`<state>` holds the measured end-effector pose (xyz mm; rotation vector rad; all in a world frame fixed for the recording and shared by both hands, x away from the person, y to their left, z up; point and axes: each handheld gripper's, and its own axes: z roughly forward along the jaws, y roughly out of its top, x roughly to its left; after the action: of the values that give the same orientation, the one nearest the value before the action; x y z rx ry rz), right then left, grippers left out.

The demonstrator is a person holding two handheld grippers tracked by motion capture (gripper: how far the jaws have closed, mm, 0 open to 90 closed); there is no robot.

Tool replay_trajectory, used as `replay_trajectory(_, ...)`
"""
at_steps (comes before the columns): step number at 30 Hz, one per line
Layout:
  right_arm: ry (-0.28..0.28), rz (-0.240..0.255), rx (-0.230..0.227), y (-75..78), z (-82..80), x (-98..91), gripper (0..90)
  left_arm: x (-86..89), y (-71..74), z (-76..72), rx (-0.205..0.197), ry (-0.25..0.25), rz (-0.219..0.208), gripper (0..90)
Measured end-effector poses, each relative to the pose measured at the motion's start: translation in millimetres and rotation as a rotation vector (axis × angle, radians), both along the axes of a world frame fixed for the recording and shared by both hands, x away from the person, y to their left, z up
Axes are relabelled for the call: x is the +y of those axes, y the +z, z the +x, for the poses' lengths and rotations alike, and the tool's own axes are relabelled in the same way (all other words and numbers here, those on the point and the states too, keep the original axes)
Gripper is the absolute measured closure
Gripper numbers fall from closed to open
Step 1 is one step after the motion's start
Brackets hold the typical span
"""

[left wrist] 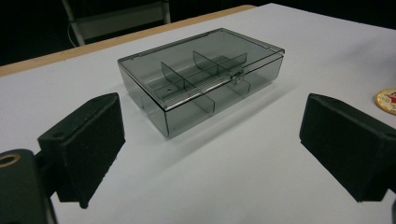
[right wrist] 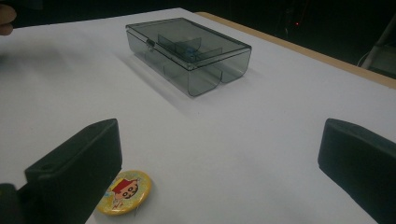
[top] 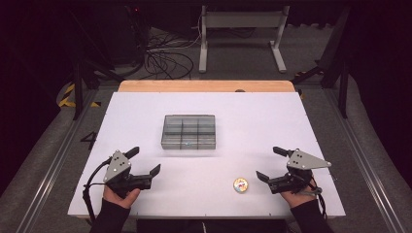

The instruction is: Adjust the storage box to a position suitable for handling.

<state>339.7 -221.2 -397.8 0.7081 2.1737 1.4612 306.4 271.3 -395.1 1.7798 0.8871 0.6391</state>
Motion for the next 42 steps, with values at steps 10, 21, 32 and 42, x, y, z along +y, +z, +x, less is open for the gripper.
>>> replay_trajectory(10, 0.01, -0.01, 0.01, -3.1, 1.0, 1.5, 0.2, -0.7, 2.8, 2.3, -0.011, -0.011, 0.0, 9.1)
replay_trajectory(21, 0.027, -0.017, 0.015, -5.3, 2.0, 6.2, 0.2, 0.2, 8.4, 2.9, -0.016, -0.002, 0.015, 12.2)
replay_trajectory(32, 0.04, -0.021, 0.021, -6.6, 2.6, 7.9, 0.2, -2.9, 17.9, 17.6, 0.047, -0.02, -0.008, 14.2)
replay_trajectory(42, 0.044, -0.021, 0.028, -8.0, 2.8, 9.0, 0.2, -8.8, 28.4, 32.3, 0.057, -0.035, 0.007, 14.7)
